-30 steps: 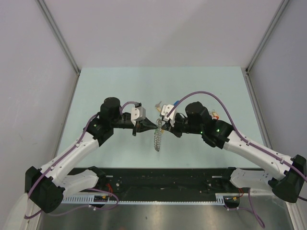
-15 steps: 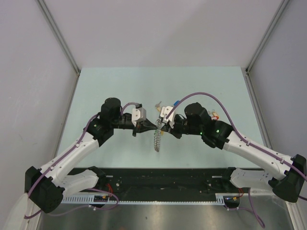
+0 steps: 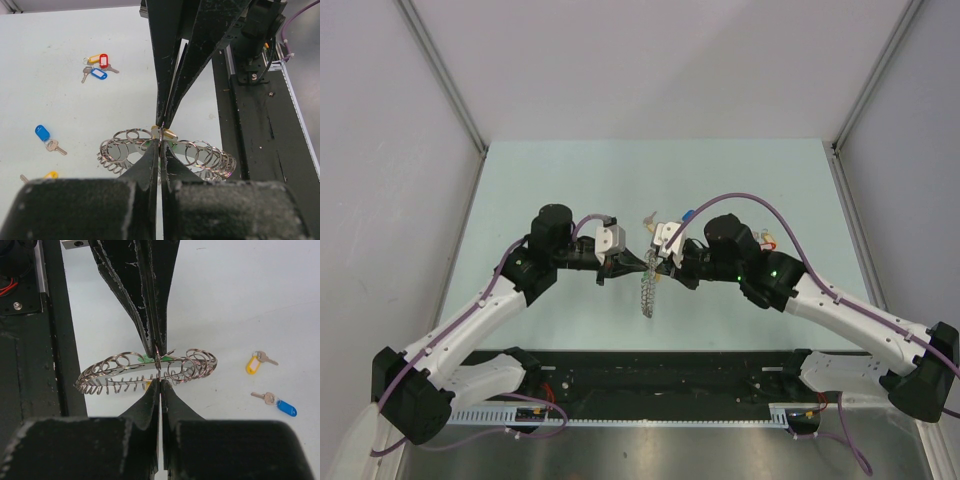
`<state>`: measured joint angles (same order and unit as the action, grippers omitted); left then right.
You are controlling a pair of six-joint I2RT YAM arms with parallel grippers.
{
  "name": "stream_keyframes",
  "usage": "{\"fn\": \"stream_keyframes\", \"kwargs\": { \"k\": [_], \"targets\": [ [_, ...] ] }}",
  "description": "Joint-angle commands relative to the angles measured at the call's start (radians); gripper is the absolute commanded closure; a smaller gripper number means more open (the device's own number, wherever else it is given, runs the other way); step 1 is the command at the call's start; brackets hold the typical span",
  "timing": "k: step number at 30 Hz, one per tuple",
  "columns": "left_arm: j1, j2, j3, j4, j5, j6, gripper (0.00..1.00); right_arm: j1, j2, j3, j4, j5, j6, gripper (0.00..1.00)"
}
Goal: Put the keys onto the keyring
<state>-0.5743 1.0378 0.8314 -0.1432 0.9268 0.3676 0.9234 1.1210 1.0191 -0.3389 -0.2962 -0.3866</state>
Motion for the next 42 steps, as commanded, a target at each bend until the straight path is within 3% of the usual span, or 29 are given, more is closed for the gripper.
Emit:
{"fn": "stream_keyframes", "kwargs": {
  "k": [1, 42],
  "targets": [
    [-0.009, -0.028, 0.028, 0.017, 0.007, 0.033, 1.0, 0.011, 0.003, 0.049, 0.017, -0.004, -0.012, 1.0],
    [-0.015, -0.033, 0.029, 0.011, 0.006, 0.036, 1.0, 0.015, 0.026, 0.056, -0.003, 0.023, -0.009, 1.0]
  ]
}}
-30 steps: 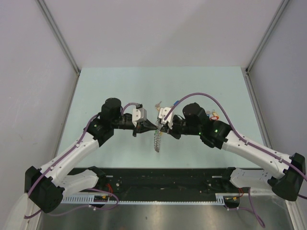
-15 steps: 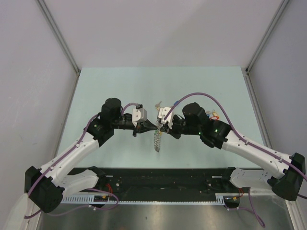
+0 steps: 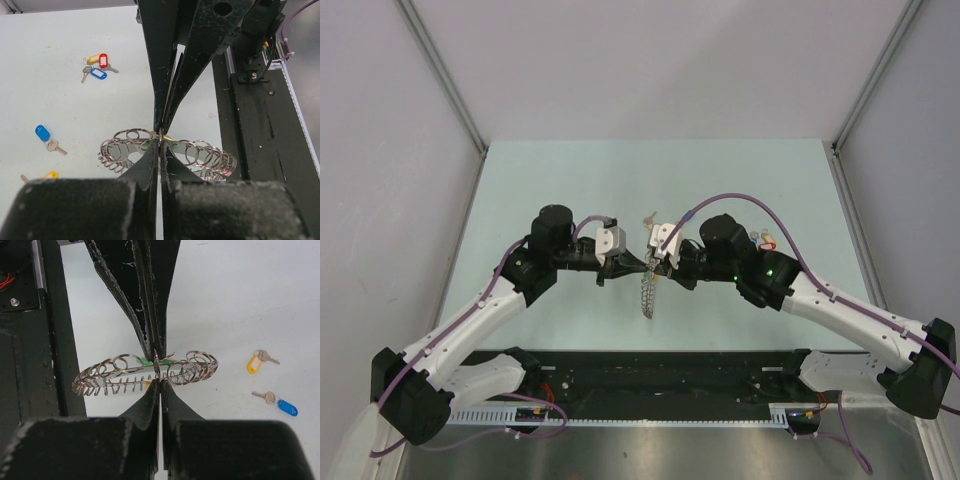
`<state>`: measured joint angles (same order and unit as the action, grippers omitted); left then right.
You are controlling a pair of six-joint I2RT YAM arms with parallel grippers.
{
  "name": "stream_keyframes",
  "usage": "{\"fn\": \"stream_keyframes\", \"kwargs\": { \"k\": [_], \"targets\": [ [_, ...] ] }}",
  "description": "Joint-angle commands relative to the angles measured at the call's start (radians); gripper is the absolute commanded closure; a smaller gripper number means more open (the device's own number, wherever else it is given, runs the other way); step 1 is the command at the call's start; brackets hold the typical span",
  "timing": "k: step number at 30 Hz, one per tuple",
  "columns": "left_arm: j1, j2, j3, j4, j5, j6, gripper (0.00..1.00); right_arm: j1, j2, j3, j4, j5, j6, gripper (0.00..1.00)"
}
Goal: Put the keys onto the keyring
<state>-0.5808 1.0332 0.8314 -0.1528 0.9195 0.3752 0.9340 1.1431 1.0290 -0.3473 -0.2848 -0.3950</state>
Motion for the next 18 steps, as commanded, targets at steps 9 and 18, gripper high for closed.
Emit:
{"fn": "stream_keyframes", "kwargs": {
  "k": [9, 18],
  "targets": [
    [-0.008, -0.025, 0.031, 0.016, 0.012, 0.028, 1.0, 0.005, -0.006, 0.046, 0.008, -0.002, -0.002, 1.0],
    [-0.008, -0.021, 0.031, 0.015, -0.001, 0.025, 1.0, 0.006, -0.009, 0.046, 0.007, -0.022, -0.005, 1.0]
  ]
}}
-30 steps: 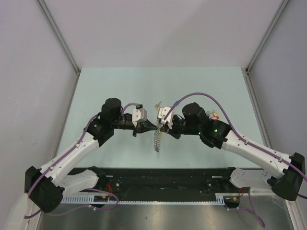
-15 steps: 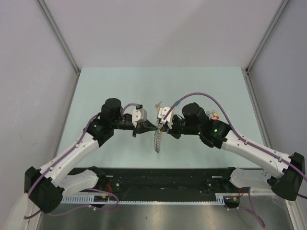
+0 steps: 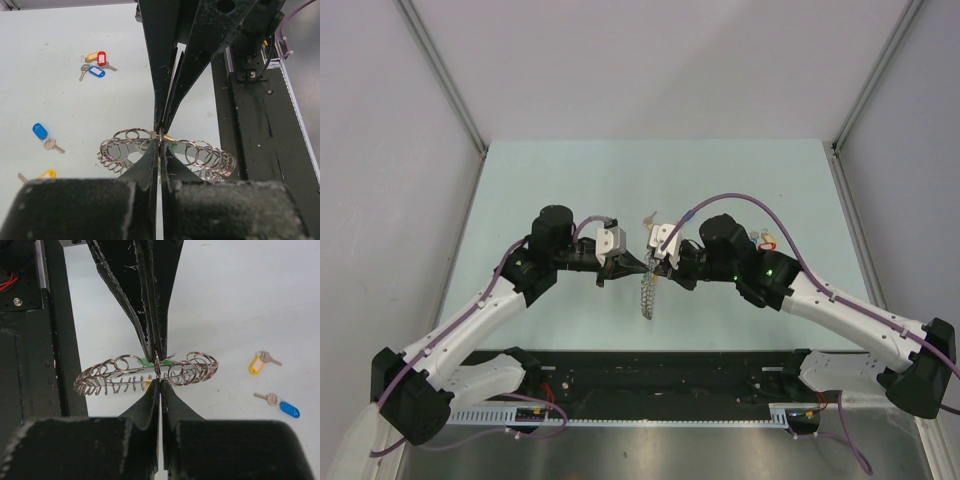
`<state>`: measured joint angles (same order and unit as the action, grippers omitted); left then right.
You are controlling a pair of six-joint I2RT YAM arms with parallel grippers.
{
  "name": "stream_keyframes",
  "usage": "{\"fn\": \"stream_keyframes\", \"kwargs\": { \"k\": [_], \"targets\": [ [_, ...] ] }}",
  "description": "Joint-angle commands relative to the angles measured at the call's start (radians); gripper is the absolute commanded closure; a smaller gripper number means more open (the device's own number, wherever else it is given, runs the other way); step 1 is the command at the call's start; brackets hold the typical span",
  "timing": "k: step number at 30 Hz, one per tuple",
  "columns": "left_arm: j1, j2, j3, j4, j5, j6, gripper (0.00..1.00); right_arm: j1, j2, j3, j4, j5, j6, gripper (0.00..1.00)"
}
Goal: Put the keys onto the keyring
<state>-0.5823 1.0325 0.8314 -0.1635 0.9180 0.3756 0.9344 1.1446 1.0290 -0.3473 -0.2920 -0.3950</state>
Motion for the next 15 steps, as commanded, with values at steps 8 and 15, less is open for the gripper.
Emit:
{"fn": "stream_keyframes", "kwargs": {
  "k": [8, 15],
  "targets": [
    [-0.007, -0.014, 0.034, 0.021, 0.008, 0.028, 1.0, 0.007, -0.016, 0.046, 0.011, -0.012, -0.004, 1.0],
    [-0.01, -0.009, 0.037, 0.013, 0.012, 0.028, 1.0, 0.006, -0.019, 0.046, 0.016, -0.027, -0.004, 1.0]
  ]
}}
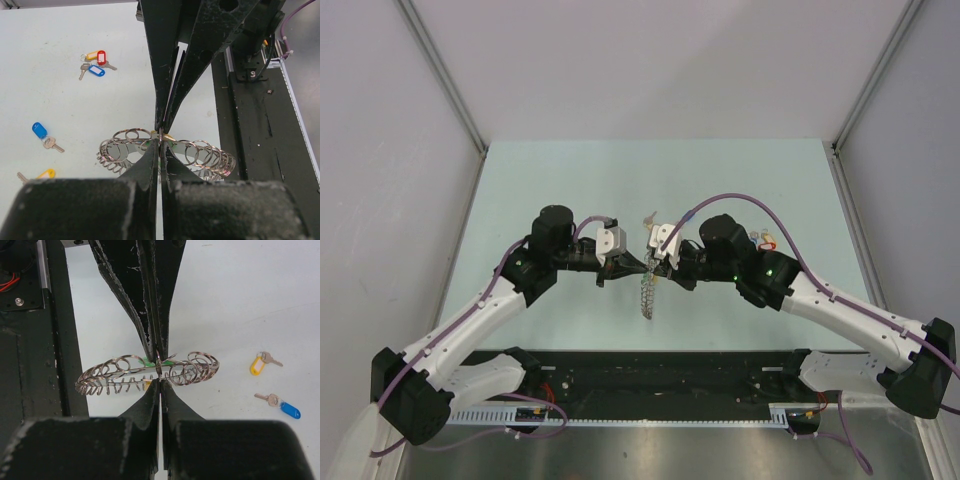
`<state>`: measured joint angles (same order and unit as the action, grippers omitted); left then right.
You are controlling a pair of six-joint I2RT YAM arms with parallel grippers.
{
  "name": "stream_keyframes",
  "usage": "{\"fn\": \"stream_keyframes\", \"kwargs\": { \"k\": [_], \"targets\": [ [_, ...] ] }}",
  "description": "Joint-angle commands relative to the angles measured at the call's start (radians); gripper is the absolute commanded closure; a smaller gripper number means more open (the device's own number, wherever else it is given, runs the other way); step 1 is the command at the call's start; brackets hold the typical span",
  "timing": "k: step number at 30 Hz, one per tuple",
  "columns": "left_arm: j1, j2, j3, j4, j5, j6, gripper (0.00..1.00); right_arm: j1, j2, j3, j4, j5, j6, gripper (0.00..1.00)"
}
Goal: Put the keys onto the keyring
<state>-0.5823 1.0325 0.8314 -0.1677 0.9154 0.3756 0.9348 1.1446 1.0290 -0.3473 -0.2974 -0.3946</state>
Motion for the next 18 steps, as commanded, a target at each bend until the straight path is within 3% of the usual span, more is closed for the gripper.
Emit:
{"fn": "stream_keyframes", "kwargs": {
  "k": [1, 18],
  "targets": [
    [-0.01, -0.009, 0.037, 0.014, 0.013, 0.028, 1.0, 0.006, -0.022, 0.048, 0.018, -0.025, -0.006, 1.0],
    [-0.024, 0.024, 0.071, -0.061, 0.025, 0.057, 1.0, 0.006, -0.042, 0.048, 0.036, -0.032, -0.018, 1.0]
  ]
}}
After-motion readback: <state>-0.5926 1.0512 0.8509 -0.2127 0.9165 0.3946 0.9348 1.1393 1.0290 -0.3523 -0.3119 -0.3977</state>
